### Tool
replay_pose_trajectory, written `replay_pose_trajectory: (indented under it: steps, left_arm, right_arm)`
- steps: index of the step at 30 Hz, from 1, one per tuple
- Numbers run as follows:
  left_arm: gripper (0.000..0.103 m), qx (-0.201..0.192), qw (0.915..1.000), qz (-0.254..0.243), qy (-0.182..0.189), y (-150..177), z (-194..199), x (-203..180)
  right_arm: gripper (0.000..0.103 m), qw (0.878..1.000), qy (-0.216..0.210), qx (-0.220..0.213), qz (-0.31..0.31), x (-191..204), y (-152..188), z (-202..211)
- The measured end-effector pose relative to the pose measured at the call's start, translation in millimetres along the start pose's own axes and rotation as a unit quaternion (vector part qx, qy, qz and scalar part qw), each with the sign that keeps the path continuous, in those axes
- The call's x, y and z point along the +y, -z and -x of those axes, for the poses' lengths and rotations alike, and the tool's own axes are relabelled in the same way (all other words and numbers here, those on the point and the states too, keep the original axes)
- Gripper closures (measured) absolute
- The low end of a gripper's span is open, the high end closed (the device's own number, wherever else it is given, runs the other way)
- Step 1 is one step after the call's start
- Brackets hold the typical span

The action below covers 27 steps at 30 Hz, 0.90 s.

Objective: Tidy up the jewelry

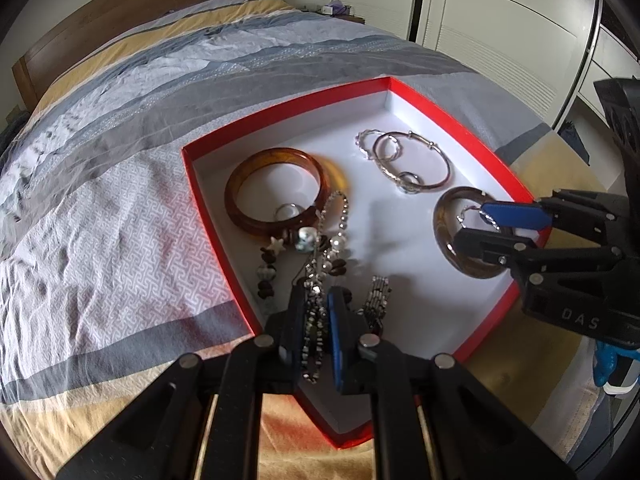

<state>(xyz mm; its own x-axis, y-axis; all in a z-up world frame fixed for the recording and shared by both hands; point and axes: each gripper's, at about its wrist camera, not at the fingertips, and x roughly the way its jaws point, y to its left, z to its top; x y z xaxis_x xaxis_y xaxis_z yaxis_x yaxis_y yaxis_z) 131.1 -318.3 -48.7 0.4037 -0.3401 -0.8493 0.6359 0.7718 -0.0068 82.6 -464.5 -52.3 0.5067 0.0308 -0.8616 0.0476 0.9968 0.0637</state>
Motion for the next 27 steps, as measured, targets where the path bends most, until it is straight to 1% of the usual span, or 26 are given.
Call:
replay_pose_trajectory:
  steps: [4, 8, 11, 13, 15, 17, 21, 23, 24, 27]
  left_arm:
    - [0.091, -0.001, 1.0, 0.006, 0.004, 0.7, 1.2, 0.3]
    - [0.09, -0.004, 0.9996, 0.018, 0.019, 1.6, 4.7, 3.3]
    - [0.09, -0.002, 0.9996, 0.017, 0.022, 1.8, 6.3, 2.1]
    - [0.09, 0.0, 0.9996, 0.016, 0.024, 2.0, 7.7, 1.4]
    - [0.09, 0.003, 0.9997, 0.014, 0.021, 1.9, 9.1, 0.1]
    - [0.09, 0.003, 0.9996, 0.015, 0.023, 2.0, 11.6, -0.2]
    - [0.084, -0.002, 0.9988, 0.031, 0.038, 1.4, 18.8, 4.7]
    - [0.076, -0.006, 0.9984, 0.038, 0.041, 0.0, 24.1, 6.2]
    - [0.071, -0.009, 0.9981, 0.043, 0.043, -0.2, 27.7, 7.3]
    - [0.069, -0.017, 0.9974, 0.051, 0.047, 1.3, 43.6, 8.8]
  right_arm:
    - [0.064, 1.0, -0.001, 0.004, -0.002, -1.1, -0.4, -0.7]
    - [0.063, 1.0, -0.003, 0.007, -0.009, -2.5, -0.3, -0.5]
    - [0.063, 1.0, -0.006, 0.01, -0.015, -3.6, 0.1, 0.0]
    - [0.06, 1.0, -0.009, 0.013, -0.018, -3.3, 0.2, 0.2]
    - [0.055, 1.0, -0.012, 0.016, -0.02, -2.7, 1.1, 0.9]
    - [0.055, 0.999, -0.014, 0.017, -0.025, -3.0, 2.1, 3.1]
    - [0.054, 0.999, -0.012, 0.01, -0.037, -5.1, 3.4, 15.7]
    - [0.053, 0.999, -0.009, 0.005, -0.039, -5.4, 4.7, 25.5]
    - [0.053, 0.999, -0.008, 0.002, -0.04, -5.7, 5.3, 30.6]
    - [0.052, 0.999, -0.005, -0.006, -0.049, -6.1, 7.6, 47.5]
